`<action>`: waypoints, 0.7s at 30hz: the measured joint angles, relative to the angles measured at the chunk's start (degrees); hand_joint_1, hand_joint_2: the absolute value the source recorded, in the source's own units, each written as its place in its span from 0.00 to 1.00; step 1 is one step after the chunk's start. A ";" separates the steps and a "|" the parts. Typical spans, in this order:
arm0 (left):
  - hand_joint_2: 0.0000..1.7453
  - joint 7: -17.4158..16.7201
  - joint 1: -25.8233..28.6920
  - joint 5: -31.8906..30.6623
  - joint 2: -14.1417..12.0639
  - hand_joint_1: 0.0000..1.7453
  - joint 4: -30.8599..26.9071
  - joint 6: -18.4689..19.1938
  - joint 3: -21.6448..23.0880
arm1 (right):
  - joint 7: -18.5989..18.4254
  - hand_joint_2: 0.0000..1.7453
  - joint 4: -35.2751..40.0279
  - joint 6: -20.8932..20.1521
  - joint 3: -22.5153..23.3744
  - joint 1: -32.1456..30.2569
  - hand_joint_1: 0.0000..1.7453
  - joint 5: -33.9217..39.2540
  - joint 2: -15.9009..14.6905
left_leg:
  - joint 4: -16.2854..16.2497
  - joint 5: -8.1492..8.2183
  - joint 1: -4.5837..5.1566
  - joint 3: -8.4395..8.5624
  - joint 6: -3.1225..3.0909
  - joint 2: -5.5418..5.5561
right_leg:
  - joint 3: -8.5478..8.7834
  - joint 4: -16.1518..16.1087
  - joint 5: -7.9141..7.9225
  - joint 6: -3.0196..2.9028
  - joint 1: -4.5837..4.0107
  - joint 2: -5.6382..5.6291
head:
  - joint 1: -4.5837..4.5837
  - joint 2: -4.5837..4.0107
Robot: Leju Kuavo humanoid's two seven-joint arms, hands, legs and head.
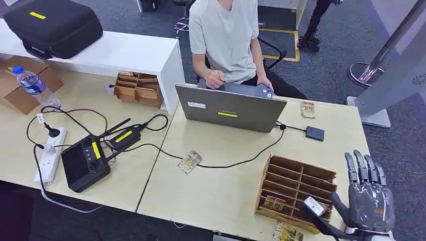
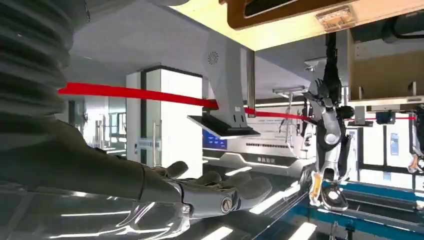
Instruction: Pass the card to the sensor for recognition and then transmit it.
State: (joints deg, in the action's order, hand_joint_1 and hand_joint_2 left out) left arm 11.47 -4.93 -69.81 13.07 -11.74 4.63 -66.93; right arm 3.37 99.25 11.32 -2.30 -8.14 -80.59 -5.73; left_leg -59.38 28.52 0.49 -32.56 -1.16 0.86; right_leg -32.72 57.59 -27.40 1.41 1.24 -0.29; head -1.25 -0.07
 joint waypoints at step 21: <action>1.00 0.00 -0.01 -0.17 0.09 0.00 0.00 0.04 0.00 | 0.04 1.00 -1.38 -0.02 -2.38 0.02 0.00 -0.37 1.31 | 0.00 0.00 0.00 0.00 0.00 0.01 | 0.00 0.00 0.00 0.00 0.00 0.00 | 0.00 0.00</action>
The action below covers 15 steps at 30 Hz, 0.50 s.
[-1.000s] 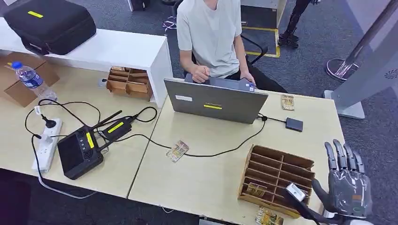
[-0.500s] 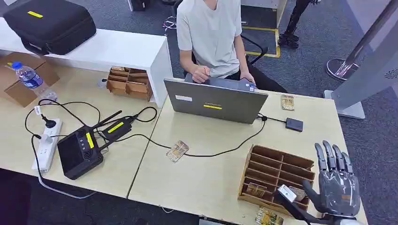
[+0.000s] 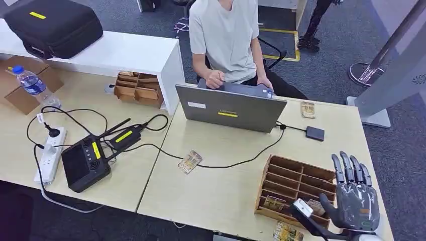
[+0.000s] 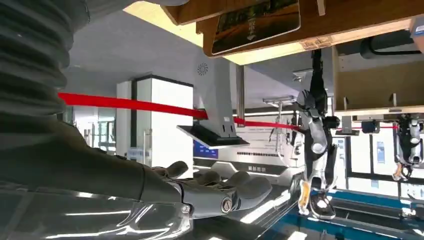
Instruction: Pass the card to the sensor for recognition and then transmit it.
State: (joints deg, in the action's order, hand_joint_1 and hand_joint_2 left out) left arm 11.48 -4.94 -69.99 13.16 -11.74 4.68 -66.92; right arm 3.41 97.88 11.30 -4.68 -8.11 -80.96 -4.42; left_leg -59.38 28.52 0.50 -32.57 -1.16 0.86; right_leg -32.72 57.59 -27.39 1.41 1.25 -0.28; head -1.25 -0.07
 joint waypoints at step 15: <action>1.00 0.00 -0.04 -0.50 0.00 0.00 0.00 0.02 0.02 | -0.07 1.00 -0.81 -0.59 -1.25 0.30 0.00 0.28 0.48 | 0.00 0.00 0.00 0.00 0.00 -0.02 | 0.00 0.00 0.00 0.00 0.00 -0.01 | 0.00 0.00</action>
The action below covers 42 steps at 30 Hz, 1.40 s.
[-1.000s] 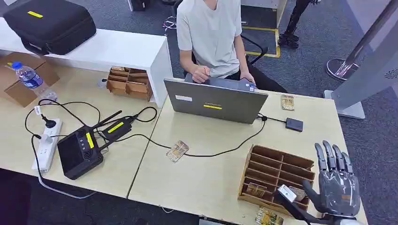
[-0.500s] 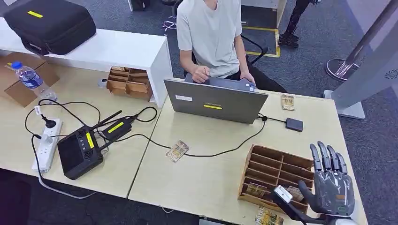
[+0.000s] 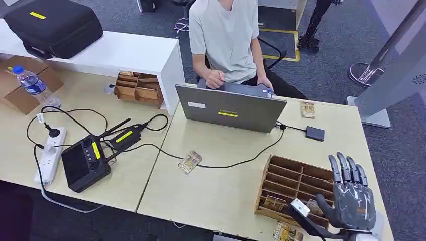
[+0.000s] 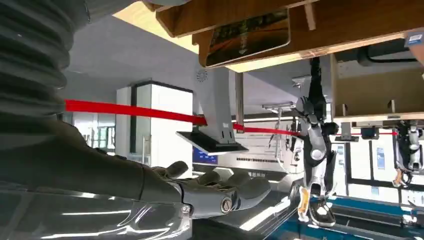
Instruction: Pass the card to the sensor for recognition and then transmit it.
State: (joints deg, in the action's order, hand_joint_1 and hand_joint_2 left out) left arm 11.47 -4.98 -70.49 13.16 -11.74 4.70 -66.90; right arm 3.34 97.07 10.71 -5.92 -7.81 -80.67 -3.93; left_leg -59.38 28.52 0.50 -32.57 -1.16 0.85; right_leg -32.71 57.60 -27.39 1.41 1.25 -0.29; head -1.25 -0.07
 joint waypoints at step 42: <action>1.00 -0.13 -0.13 -0.24 0.11 0.00 0.00 0.00 0.00 | -1.62 1.00 -0.46 -3.43 -3.23 5.14 0.00 -1.60 -0.90 | -0.01 0.00 0.00 0.01 0.00 0.01 | 0.00 0.00 0.00 0.00 0.00 0.00 | -0.02 0.00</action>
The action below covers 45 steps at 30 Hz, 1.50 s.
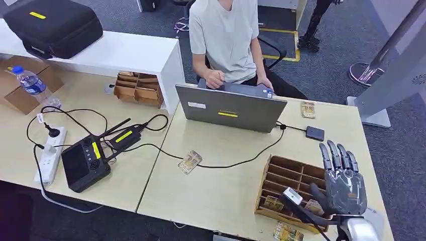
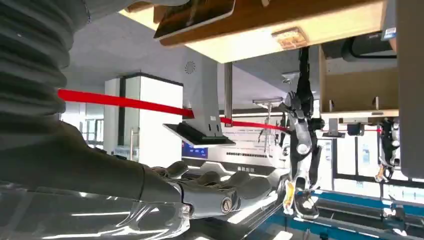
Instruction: Pass the card to the sensor for recognition and then transmit it.
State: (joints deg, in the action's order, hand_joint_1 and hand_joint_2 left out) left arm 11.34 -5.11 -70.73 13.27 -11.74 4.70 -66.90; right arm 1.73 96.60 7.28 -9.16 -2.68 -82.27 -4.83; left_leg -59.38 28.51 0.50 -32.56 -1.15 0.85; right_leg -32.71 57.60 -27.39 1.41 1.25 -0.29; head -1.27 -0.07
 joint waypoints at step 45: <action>1.00 -1.11 0.04 -0.77 -2.16 0.00 0.00 -1.25 -0.04 | 0.52 1.00 -5.13 0.92 -0.26 -0.60 0.00 0.70 1.53 | 0.01 0.00 -0.01 -0.01 0.00 0.01 | 0.00 0.00 0.00 0.00 0.00 0.01 | 0.02 0.00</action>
State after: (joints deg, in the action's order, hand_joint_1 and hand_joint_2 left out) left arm 10.23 -5.07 -71.49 11.10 -11.74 3.45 -66.95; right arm 2.25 91.47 8.20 -9.42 -3.28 -81.57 -3.30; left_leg -59.37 28.51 0.49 -32.58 -1.15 0.86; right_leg -32.72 57.60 -27.40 1.40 1.25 -0.28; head -1.25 -0.07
